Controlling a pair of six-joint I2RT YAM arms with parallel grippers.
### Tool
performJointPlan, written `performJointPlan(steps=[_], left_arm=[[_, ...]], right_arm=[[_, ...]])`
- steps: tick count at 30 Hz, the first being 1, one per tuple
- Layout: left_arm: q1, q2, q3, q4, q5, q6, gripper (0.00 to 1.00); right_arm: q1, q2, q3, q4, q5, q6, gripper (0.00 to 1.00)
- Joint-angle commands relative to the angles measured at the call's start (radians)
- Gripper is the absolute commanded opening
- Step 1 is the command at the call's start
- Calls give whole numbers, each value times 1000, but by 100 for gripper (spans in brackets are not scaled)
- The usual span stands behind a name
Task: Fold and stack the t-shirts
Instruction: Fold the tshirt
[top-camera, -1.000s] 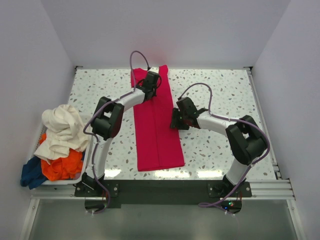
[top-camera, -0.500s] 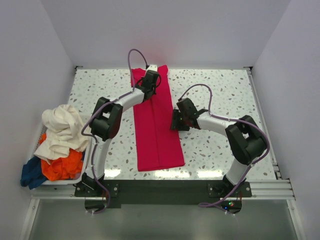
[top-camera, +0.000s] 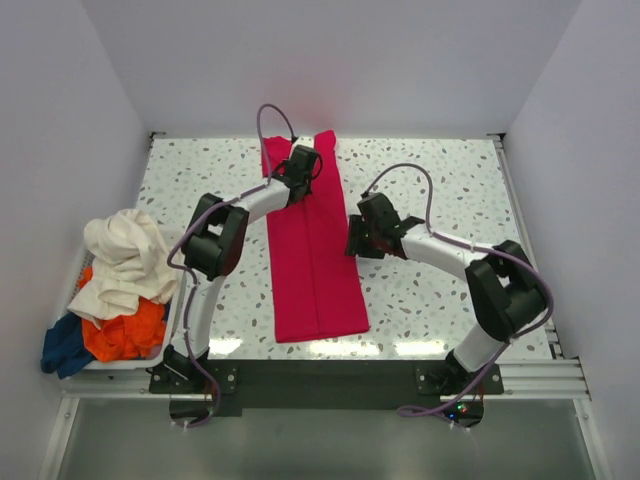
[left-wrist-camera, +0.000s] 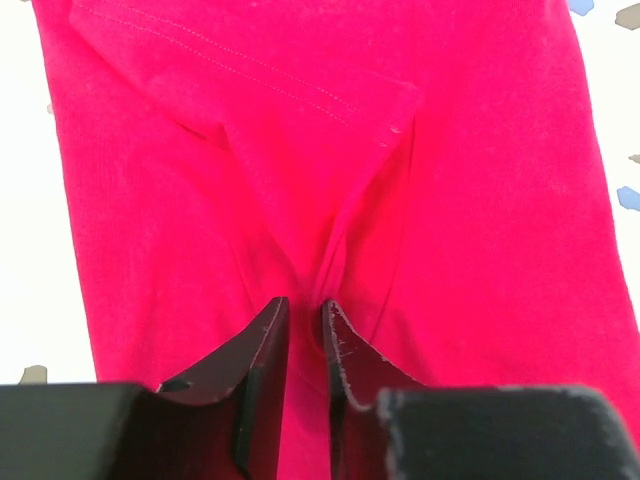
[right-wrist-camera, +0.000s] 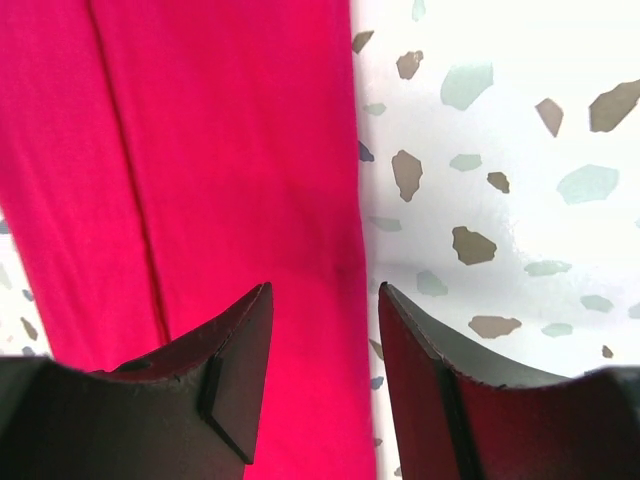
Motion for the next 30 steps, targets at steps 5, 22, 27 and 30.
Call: performJointPlan(steps=[5,22,27,30], left_arm=[[7,-11,-12,21,-8,-30,36],[7,-331,-263,84,68,-110,57],[10,-434,-385,55,59,-147,59],[16,-484,-408,-46,83,-212,59]], right_arm=[[0,-91,-26,-36,44,-30,50],[27,-235,-195,-65,2,-21,50],[27,-235,-218,-63,-28,-20,50],[29,-246,-244,-63,-84,-17,50]])
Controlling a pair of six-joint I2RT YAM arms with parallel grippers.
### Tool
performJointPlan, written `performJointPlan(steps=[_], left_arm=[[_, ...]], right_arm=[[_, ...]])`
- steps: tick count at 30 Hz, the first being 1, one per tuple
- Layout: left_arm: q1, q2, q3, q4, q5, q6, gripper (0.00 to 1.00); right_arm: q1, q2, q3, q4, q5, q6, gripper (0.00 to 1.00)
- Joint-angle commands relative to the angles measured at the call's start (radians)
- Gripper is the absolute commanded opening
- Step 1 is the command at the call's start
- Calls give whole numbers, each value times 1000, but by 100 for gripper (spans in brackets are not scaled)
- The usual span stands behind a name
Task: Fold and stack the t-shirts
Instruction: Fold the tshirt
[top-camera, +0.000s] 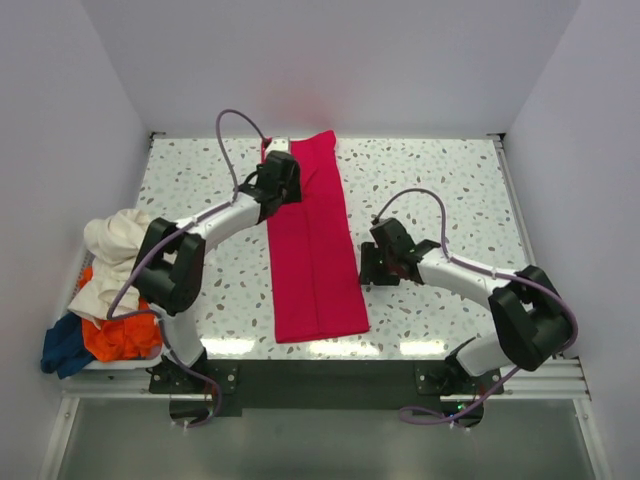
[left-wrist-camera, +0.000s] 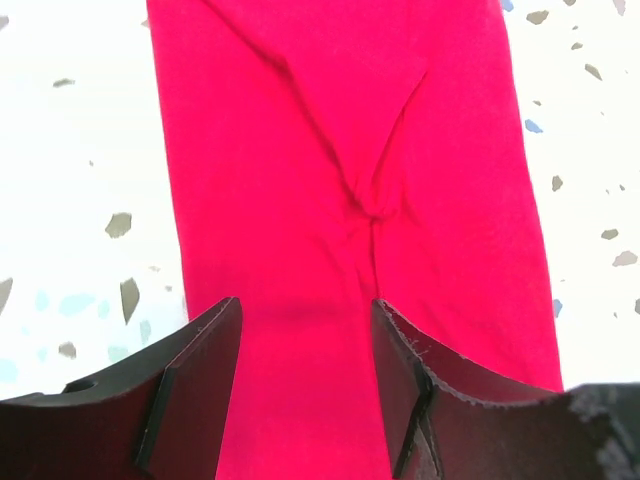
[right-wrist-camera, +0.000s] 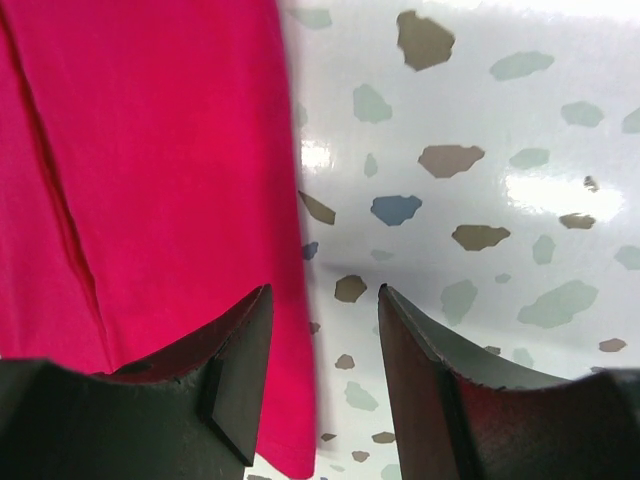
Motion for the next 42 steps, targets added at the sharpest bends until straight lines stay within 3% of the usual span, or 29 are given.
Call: performJointPlan(steps=[1,8,16,20,26,33,42], left_arm=[[10,-86,-70,-82,21,-100,59],[-3,-377,-438,-134,137,-295,49],[-49,-686,-789,-203,301,-393,48],[-62,-804,-863,-227,381,-421,49],[-117,-800,-940,-209,478,-453,49],[-169,-787,-986,-209,501,-510,45],[-197,-806,-932,-375,478,-528,39]], right_arm=[[4,-49,-37,-5,-69,-2,50],[16,-150,-103,-73,-152,24,49],[130,-178,-155,-102,-156,74,49],[130,-218,-185,-128,-127,83,48],[130,-239,-231,-90,-159,126,46],[131,-234,-251,-62,-201,150,45],[131,-247,-246,-70,-224,159,44]])
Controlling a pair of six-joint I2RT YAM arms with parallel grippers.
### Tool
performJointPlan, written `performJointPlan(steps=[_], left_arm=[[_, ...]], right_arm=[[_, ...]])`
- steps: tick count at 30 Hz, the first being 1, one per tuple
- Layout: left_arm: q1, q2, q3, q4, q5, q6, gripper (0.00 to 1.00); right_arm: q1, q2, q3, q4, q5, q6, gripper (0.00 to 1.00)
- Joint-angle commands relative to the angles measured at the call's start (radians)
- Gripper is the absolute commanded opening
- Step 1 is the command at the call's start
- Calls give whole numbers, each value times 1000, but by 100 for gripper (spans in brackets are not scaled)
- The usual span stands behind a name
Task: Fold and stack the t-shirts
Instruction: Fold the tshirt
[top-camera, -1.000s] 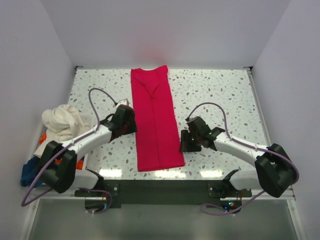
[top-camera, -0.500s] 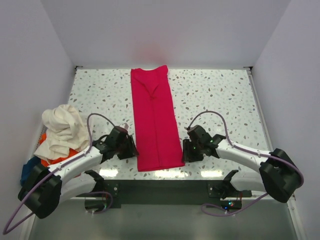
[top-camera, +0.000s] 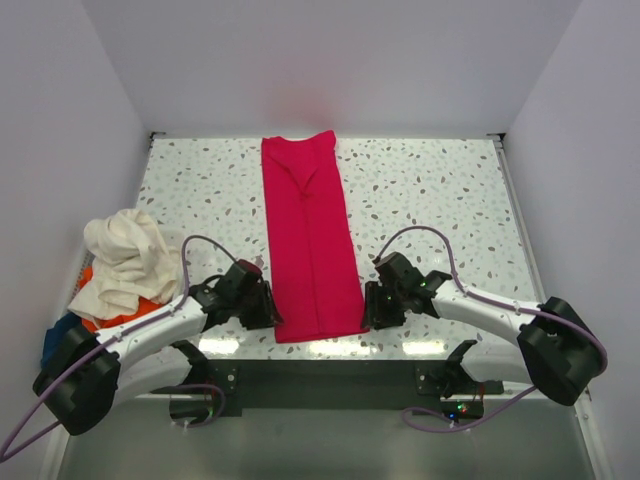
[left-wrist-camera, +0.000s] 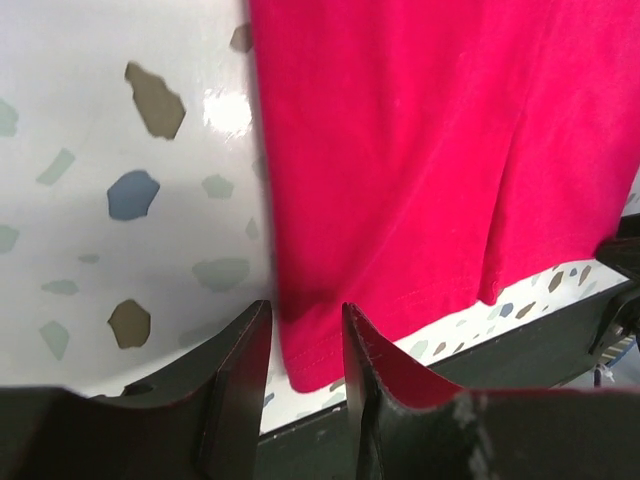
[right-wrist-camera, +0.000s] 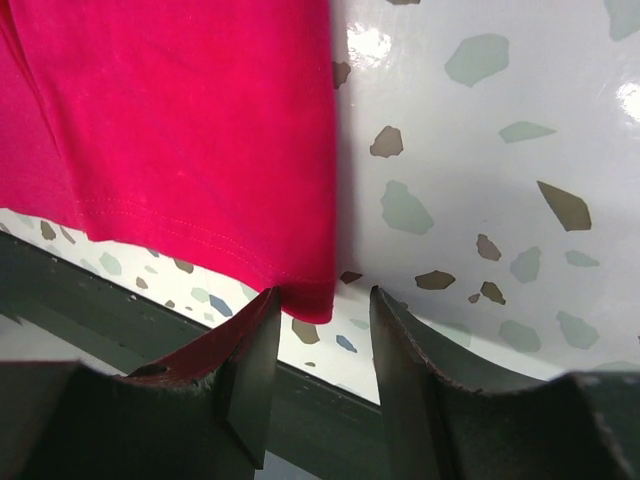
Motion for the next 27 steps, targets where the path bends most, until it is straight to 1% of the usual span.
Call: performJointPlan(steps=[1,6,8,16,20,27], left_arm=[[-13,-5,21,-162,-9,-14,40],[-24,-21,49,-229,-6,-17,39],[-32,-22,38,-230,2,-27,39],[-107,-10,12,-167,16,-108,39],[-144,-11,-3,-161,10,-139,36],[-153,1,-7,-144,-6,-157,35]], right_arm=[[1,-26,-4,9,-23,14,44],[-1,-26,-2,16,-30,17,44],[-1,-25,-5,21,-33,17,44],[-1,-16,-21,55,-48,26,44],[1,-15,-28,55,-53,28,43],[-1,-9,-42,65,-46,31,42]])
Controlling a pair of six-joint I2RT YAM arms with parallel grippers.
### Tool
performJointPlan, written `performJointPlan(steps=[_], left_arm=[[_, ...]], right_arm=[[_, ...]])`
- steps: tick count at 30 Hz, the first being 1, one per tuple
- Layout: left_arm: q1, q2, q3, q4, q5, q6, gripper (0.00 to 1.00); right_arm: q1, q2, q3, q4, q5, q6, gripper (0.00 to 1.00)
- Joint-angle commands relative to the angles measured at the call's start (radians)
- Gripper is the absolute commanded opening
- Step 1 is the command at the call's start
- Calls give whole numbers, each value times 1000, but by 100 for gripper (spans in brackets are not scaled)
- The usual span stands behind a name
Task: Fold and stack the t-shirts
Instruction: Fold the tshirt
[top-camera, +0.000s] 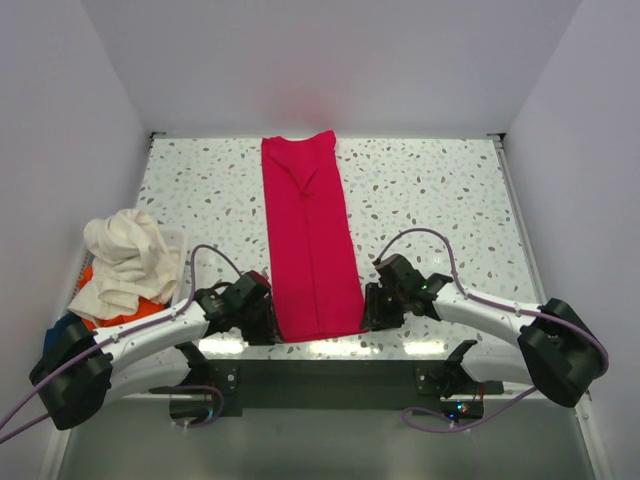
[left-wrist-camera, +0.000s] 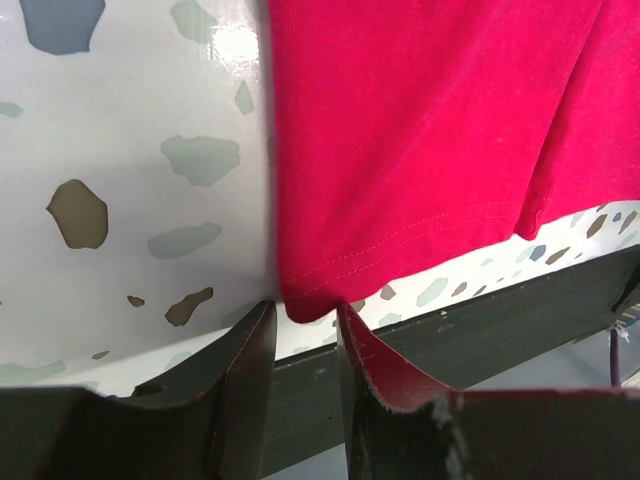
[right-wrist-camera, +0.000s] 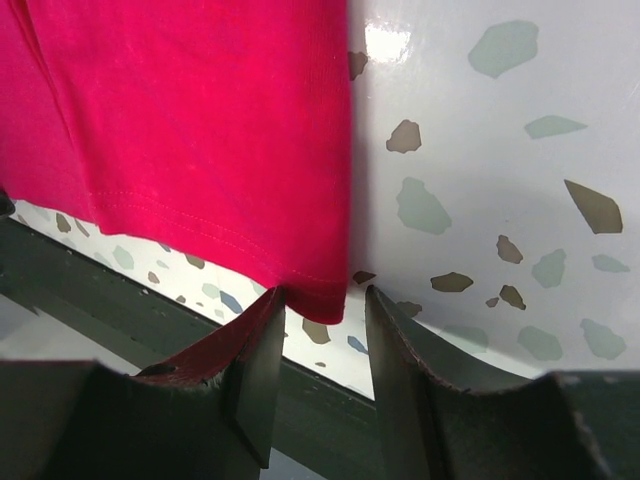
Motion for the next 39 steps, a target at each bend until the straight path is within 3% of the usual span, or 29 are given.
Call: performJointPlan(steps=[1,11,14,22,31,39], left_arm=[[-7,15,-26,8,-11,-24,35],[-8,20,-28,63,-10,-24,28],[-8,32,-30,88,3,-23,22],[-10,52,-16,88,29,6,0],[-48,26,16,-24,16,45,0],[-96,0,90,-86,-31,43,0]], right_arm=[[-1,4,-15,31,-13,16,41],[-1,29,-35,81,-17,34,34],[-1,33,-44,92,-22,39,31],[1,44,-49,83,-36,7,3],[10,-43,-83,35,-34,2,0],[98,-139,-81,-26,30,48,0]])
